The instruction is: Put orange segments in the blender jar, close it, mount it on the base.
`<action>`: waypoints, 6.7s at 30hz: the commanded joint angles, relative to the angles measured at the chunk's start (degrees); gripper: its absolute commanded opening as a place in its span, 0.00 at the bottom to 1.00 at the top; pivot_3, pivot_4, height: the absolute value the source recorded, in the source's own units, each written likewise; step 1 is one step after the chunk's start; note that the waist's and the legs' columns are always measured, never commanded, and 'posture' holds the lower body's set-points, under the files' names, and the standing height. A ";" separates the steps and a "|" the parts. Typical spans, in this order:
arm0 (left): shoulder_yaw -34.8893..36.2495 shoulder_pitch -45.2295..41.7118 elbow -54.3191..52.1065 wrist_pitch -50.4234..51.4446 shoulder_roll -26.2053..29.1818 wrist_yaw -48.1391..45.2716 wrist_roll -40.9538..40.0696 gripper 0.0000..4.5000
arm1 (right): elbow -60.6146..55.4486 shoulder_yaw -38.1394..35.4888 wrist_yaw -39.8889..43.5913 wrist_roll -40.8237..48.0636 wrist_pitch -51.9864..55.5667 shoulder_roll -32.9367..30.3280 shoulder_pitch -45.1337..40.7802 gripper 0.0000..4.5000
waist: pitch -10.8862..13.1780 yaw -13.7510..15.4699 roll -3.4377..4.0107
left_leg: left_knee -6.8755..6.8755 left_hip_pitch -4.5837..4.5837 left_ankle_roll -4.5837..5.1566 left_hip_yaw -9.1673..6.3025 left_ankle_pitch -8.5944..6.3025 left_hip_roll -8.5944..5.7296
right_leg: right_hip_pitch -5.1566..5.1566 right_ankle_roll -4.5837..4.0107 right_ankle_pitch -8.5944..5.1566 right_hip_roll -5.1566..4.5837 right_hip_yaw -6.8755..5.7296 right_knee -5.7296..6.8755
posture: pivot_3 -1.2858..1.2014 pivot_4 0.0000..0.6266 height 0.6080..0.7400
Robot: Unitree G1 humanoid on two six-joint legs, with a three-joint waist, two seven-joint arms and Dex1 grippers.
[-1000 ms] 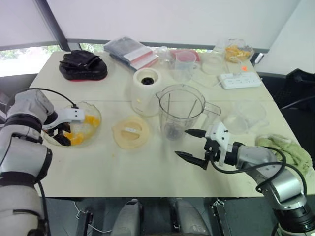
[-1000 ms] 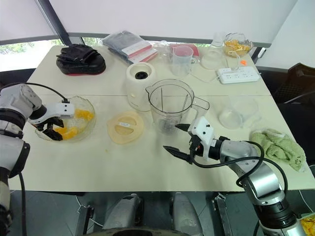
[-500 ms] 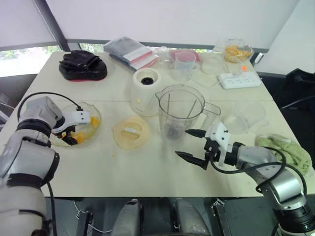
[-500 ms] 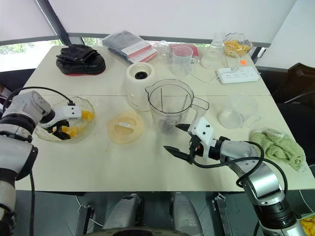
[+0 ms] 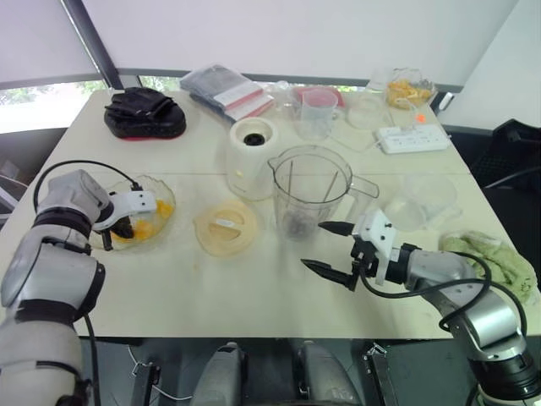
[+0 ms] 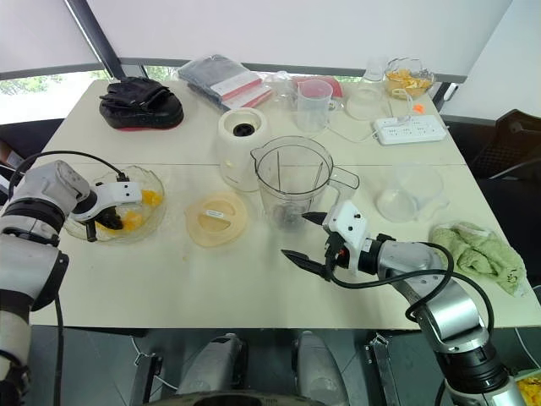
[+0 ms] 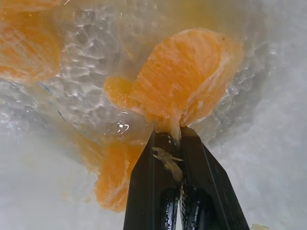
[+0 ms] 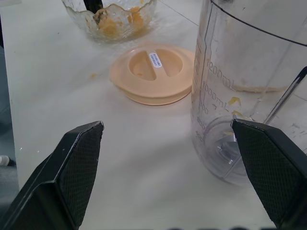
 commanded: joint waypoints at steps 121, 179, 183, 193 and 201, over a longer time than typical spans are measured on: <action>32.81 24.13 -9.33 -0.07 -3.59 13.13 -33.97 0.16 | -4.35 -3.14 -1.11 7.08 4.37 -1.53 1.18 1.00 | -0.58 0.15 0.84 | 0.50 0.15 0.08 -0.05 -0.04 -0.01 | 0.30 0.01 -0.01 -0.05 0.05 0.31 | 0.52 0.24 1.00; 19.89 -23.78 -11.30 -9.06 -26.93 -5.15 -37.14 0.16 | -10.81 -6.86 -11.85 2.49 2.17 3.10 11.66 1.00 | -0.25 -0.01 0.25 | 0.14 -0.21 0.08 -0.05 -0.05 -0.02 | 0.20 0.08 0.03 0.02 -0.06 -0.58 | 0.52 0.24 1.00; 18.13 -24.56 -8.30 -11.62 -29.33 -6.33 -34.08 0.16 | -13.17 -7.68 -14.31 1.95 2.07 4.04 14.85 1.00 | -0.25 -0.12 0.25 | 0.05 -0.18 0.09 -0.03 -0.05 0.03 | 0.15 0.08 0.03 0.11 0.00 -0.57 | 0.52 0.24 1.00; 14.31 -23.54 -6.33 -16.72 -29.85 -10.98 -28.22 0.16 | -15.63 -7.95 -16.51 1.63 2.08 4.40 18.17 1.00 | -0.24 0.22 0.24 | -0.02 -0.14 0.11 -0.03 -0.06 0.01 | 0.17 0.08 0.03 0.16 0.02 -0.57 | 0.52 0.24 1.00; 14.11 -23.27 -6.51 -20.24 -29.18 -14.78 -26.74 0.28 | -14.65 -7.47 -16.39 1.20 1.73 4.23 17.11 1.00 | -0.24 0.18 0.24 | -0.02 -0.13 0.11 -0.02 -0.06 0.01 | 0.17 0.08 0.04 0.17 0.02 -0.57 | 0.52 0.24 1.00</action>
